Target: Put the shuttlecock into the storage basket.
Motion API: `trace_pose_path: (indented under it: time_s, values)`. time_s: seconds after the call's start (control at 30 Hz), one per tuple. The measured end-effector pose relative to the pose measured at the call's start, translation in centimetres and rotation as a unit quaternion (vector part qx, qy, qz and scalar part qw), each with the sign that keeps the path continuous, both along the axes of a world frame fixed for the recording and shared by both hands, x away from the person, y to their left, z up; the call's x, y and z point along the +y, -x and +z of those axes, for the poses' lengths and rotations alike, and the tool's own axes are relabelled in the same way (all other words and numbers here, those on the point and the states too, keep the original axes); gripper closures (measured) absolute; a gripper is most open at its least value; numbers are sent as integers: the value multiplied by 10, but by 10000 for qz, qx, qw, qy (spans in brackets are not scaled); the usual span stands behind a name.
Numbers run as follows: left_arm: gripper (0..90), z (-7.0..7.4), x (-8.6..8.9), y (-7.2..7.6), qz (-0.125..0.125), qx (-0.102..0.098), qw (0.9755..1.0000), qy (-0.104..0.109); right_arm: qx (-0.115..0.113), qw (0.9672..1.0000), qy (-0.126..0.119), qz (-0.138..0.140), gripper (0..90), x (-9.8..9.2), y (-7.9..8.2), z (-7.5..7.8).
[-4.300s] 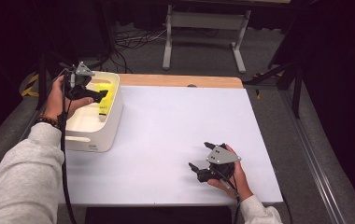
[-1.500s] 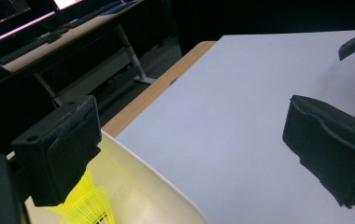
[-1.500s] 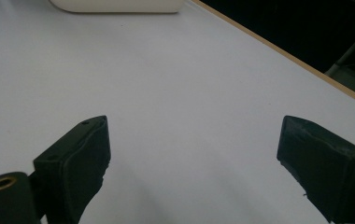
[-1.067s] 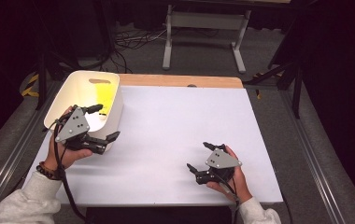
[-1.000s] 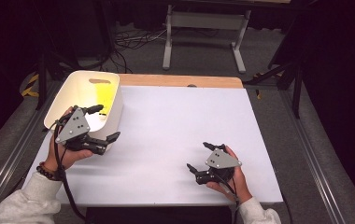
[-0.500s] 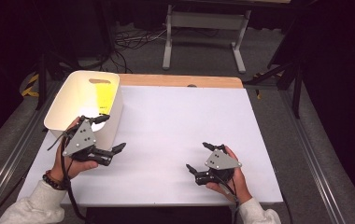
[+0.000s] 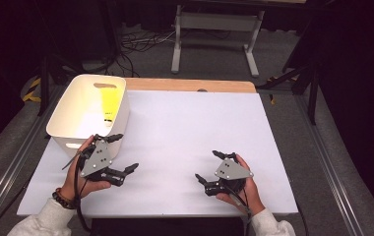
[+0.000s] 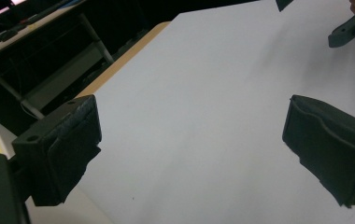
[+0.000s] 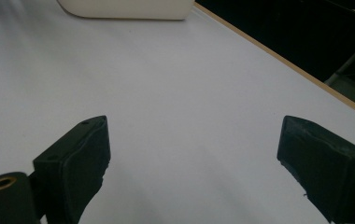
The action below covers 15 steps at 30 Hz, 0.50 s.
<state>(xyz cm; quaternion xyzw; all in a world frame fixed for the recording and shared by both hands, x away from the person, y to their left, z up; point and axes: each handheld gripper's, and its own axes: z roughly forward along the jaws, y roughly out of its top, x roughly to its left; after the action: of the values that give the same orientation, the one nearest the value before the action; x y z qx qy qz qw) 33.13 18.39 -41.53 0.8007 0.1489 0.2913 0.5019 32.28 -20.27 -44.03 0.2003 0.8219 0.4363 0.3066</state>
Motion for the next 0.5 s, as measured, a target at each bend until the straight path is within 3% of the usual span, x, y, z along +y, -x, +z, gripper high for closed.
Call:
trace_pose_path:
  time_s: [0.5]
  values:
    - [59,-25,-6,6,-21,69,9998,-176,-51,10000,23,51,99,1,2,1]
